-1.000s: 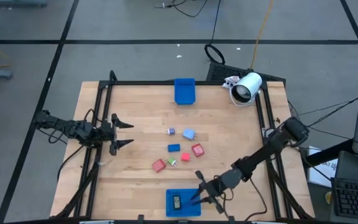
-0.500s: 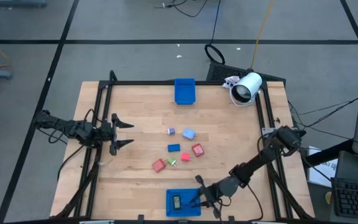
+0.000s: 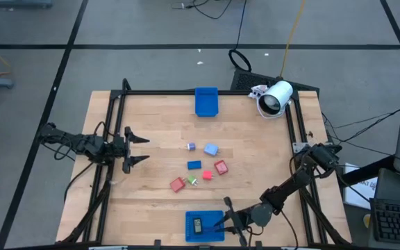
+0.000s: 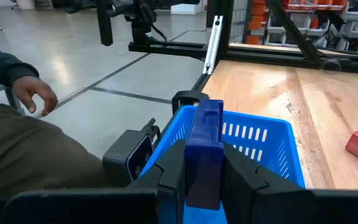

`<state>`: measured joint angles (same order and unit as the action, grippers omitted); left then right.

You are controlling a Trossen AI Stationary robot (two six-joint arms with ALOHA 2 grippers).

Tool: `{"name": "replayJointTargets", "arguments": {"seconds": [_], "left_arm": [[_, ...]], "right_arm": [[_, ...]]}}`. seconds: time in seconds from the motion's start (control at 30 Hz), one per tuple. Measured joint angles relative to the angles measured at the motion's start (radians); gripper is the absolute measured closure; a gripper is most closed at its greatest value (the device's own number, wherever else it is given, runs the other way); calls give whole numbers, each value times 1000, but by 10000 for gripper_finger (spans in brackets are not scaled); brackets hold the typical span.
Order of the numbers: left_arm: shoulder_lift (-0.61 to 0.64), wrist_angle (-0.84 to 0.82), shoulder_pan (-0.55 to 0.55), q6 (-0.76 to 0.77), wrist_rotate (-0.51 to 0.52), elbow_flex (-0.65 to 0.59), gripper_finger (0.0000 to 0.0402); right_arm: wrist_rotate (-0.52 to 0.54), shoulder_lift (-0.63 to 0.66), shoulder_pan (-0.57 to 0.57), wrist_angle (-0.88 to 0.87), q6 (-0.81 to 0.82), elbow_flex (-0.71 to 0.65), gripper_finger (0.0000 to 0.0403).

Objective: Pick & Place Office items
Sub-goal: Put the purple digital timer into the bottom blue bin

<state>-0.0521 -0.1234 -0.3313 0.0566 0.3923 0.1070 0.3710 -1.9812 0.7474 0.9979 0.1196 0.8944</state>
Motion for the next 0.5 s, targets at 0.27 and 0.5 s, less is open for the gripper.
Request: {"name": "replayJointTargets", "arguments": {"seconds": [0.27, 0.5], "left_arm": [[0, 0, 0, 0, 0, 0, 88], [0, 0, 0, -1, 0, 0, 74]], "right_arm": [[3, 0, 1, 15, 27, 0, 346], [2, 0, 1, 15, 30, 1, 346]]}}
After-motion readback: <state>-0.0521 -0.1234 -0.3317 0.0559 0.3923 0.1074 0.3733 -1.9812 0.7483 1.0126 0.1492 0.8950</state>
